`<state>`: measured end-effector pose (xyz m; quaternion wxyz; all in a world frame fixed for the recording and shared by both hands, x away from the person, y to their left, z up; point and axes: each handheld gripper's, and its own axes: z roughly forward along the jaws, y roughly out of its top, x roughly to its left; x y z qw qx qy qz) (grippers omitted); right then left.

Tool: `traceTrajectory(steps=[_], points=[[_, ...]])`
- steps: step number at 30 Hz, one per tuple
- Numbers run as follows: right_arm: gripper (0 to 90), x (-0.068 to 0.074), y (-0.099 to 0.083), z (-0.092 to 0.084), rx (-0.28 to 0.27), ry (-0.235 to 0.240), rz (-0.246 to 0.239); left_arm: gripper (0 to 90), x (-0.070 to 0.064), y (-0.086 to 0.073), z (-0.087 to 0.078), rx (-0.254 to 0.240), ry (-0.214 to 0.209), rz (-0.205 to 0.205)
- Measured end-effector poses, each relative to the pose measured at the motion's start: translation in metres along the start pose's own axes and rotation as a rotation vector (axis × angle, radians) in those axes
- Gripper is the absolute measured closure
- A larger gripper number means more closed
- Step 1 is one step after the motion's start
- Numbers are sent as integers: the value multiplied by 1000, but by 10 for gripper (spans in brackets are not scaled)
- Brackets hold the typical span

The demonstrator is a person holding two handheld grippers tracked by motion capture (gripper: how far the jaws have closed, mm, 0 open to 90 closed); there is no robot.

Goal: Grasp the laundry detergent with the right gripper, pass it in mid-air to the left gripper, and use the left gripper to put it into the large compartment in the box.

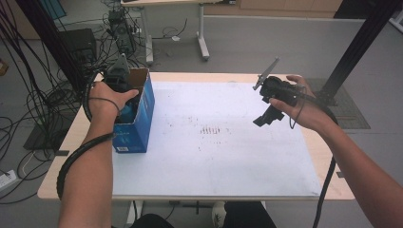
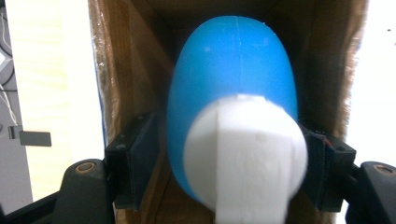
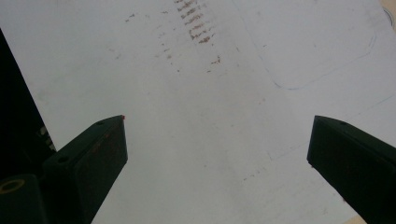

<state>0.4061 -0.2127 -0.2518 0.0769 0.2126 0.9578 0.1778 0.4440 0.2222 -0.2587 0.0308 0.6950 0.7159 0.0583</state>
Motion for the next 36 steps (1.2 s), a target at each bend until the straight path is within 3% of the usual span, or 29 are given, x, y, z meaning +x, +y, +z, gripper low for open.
traceTrajectory(steps=[12,20,26,36], points=[[49,2,0,0,-7,0,1,228,-5,-9,-31,-43,-1,19],[48,2,2,-3,-6,4,-1,173,-8,-14,-53,-87,-26,35],[49,-1,5,0,3,8,-4,140,-21,-16,-61,-101,-32,67],[48,-14,6,2,9,12,6,114,-55,-12,-69,-115,-44,123]])
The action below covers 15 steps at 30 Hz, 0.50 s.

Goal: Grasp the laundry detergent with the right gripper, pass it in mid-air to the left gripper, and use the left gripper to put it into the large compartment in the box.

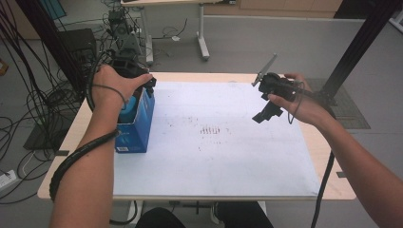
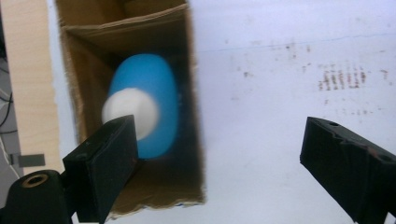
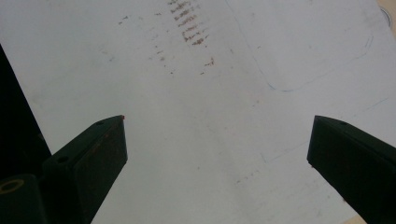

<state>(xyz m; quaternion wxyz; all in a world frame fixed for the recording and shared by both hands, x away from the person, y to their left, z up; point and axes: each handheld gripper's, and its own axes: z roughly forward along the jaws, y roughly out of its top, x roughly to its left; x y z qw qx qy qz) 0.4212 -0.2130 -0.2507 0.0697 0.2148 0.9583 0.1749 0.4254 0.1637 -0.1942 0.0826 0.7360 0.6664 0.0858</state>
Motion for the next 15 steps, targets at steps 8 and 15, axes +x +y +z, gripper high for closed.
traceTrajectory(steps=[8,15], points=[[48,-12,0,0,13,-3,17,88,-31,9,-3,-7,-22,63],[48,-23,6,-3,35,-11,28,83,-50,13,-2,-14,-47,89]])
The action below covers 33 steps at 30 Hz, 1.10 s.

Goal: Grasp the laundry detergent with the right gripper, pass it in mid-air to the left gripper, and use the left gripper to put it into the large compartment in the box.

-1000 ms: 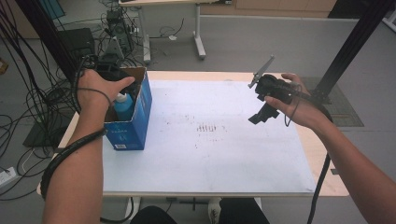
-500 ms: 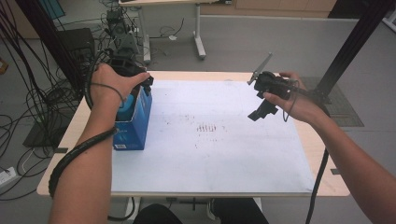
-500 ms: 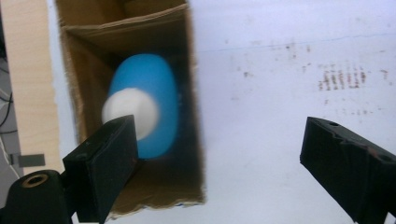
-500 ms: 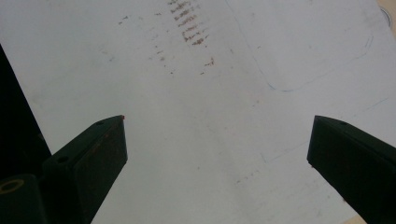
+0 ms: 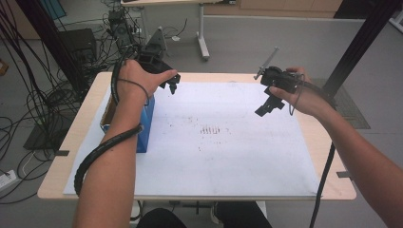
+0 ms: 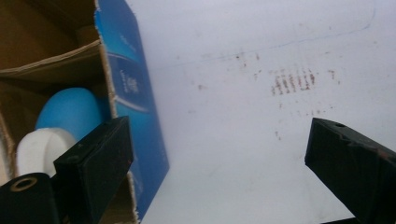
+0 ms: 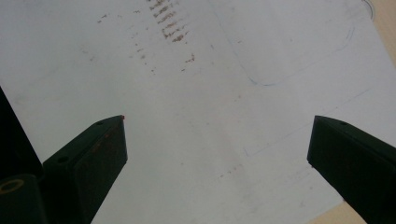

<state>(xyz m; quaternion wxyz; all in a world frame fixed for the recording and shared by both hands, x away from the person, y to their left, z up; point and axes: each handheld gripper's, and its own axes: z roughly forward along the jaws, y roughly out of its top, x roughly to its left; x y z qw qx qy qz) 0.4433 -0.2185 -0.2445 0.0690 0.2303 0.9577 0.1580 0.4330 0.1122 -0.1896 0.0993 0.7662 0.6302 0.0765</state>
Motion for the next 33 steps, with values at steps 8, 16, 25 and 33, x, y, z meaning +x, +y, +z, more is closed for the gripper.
traceTrajectory(steps=[8,16,25,33], points=[[48,-14,10,-2,36,-15,18,82,-16,2,1,0,-23,31],[49,-29,18,1,77,-27,51,85,-24,0,3,0,-40,44],[48,-42,21,1,92,-40,84,90,-32,-3,6,3,-44,62],[49,-44,19,1,97,-38,99,90,-37,-4,6,11,-44,71]])
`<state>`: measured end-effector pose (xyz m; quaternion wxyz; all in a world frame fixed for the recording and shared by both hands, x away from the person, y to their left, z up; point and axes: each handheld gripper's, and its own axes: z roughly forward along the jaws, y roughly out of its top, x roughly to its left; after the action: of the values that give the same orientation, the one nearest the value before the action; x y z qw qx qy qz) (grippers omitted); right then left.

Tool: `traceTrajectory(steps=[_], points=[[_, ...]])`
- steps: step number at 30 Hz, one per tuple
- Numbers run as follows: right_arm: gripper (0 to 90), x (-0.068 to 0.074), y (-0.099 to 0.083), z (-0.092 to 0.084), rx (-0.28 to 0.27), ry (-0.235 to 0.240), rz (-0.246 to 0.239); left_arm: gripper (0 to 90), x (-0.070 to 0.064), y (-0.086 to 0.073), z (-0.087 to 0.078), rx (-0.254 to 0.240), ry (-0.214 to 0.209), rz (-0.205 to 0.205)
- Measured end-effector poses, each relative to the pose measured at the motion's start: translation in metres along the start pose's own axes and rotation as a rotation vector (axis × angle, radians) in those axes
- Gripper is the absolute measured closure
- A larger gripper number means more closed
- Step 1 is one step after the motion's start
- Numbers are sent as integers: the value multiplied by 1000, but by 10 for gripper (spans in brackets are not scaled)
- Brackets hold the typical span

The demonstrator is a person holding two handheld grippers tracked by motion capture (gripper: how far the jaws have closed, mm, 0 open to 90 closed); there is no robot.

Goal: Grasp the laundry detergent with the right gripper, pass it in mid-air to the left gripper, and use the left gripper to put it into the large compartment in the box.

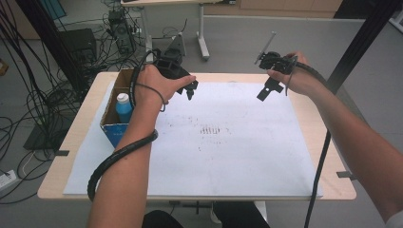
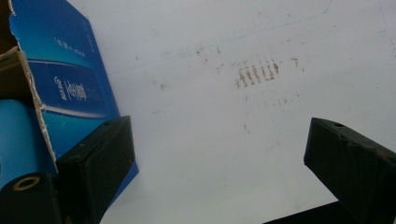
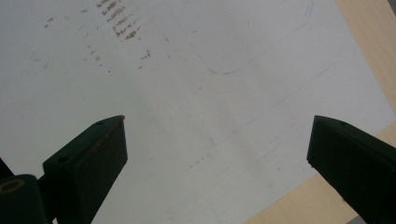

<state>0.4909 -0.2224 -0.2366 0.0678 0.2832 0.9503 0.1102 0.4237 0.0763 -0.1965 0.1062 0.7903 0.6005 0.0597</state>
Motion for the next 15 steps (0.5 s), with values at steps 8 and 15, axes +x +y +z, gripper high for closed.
traceTrajectory(steps=[8,15], points=[[49,-1,-2,-3,-7,-7,0,91,-3,-1,1,-2,-6,0],[49,2,-5,-2,-5,-9,-6,93,-2,-4,4,6,-4,-4]])
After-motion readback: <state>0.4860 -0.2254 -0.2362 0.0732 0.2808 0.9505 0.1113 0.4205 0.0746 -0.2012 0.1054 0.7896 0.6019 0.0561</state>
